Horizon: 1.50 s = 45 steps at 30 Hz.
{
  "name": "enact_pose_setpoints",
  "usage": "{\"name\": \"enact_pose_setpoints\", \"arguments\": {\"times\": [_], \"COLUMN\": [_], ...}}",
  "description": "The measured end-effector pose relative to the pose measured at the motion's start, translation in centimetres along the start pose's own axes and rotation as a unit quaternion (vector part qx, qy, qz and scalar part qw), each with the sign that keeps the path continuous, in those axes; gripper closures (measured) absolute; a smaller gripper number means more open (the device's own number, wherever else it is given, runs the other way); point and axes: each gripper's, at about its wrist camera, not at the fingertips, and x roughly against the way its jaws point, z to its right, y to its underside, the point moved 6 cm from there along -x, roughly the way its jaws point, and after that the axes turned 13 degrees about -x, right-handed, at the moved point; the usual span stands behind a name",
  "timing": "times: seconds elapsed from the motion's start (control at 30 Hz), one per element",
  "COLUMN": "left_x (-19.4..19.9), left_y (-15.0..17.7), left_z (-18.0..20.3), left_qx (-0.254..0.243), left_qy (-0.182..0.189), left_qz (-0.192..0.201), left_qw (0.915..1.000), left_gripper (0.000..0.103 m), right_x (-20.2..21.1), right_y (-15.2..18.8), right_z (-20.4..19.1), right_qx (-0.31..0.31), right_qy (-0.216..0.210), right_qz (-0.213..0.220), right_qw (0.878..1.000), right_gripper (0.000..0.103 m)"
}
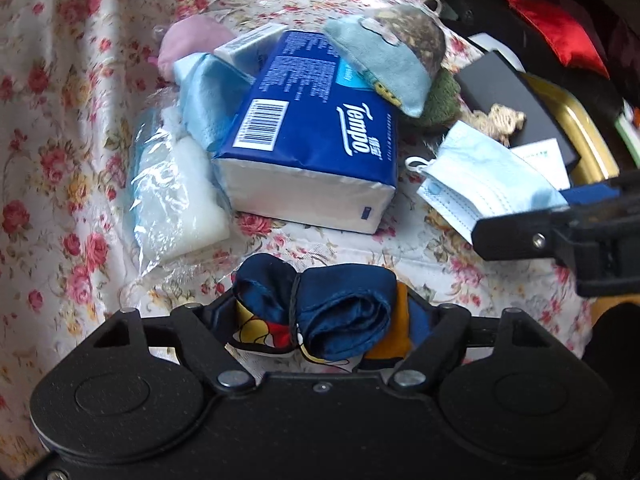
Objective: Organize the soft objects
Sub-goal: 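Lift the blue cloth with the left tool while the right tool lifts the mask, then lower the blue cloth into the tray with the left tool while the right tool drops the mask in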
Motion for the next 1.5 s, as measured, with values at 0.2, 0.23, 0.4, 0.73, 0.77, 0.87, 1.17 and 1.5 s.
{"name": "enact_pose_setpoints", "arguments": {"times": [0.2, 0.23, 0.4, 0.73, 0.77, 0.87, 1.17, 1.5], "left_x": [1.9, 2.4, 4.9, 5.6, 5.4, 4.8, 1.9, -3.4], "left_y": [-0.2, -0.4, -2.4, -9.3, -10.0, -11.8, -17.9, -23.5], "left_z": [0.0, 0.2, 1.5, 7.0, 7.6, 9.6, 15.1, 20.8], "left_qx": [0.017, 0.017, 0.008, -0.043, -0.05, -0.071, -0.098, -0.094], "left_qy": [-0.017, -0.019, -0.026, 0.0, 0.002, 0.008, 0.019, 0.024], "left_qz": [-0.003, -0.001, 0.029, 0.07, 0.072, 0.075, 0.081, 0.051], "left_qw": [0.9997, 0.9997, 0.9992, 0.9966, 0.9962, 0.9946, 0.9917, 0.994], "left_gripper": [0.03, 0.03, 0.03, 0.03, 0.03, 0.03, 0.03, 0.03], "right_x": [2.1, 2.6, 5.0, 8.7, 8.9, 9.1, 8.4, 5.0], "right_y": [-0.4, -0.5, -1.4, -4.1, -4.4, -5.3, -5.5, -2.6], "right_z": [0.1, 0.2, 1.2, 9.0, 10.1, 13.5, 23.9, 29.9], "right_qx": [0.007, 0.008, -0.002, -0.073, -0.082, -0.103, -0.197, -0.263], "right_qy": [-0.012, -0.015, -0.03, 0.01, 0.018, 0.045, 0.099, 0.127], "right_qz": [0.026, 0.033, 0.064, 0.144, 0.15, 0.168, 0.18, 0.117], "right_qw": [1.0, 0.999, 0.997, 0.987, 0.985, 0.979, 0.959, 0.949], "right_gripper": [0.042, 0.042, 0.042, 0.042, 0.042, 0.042, 0.042, 0.042]}}
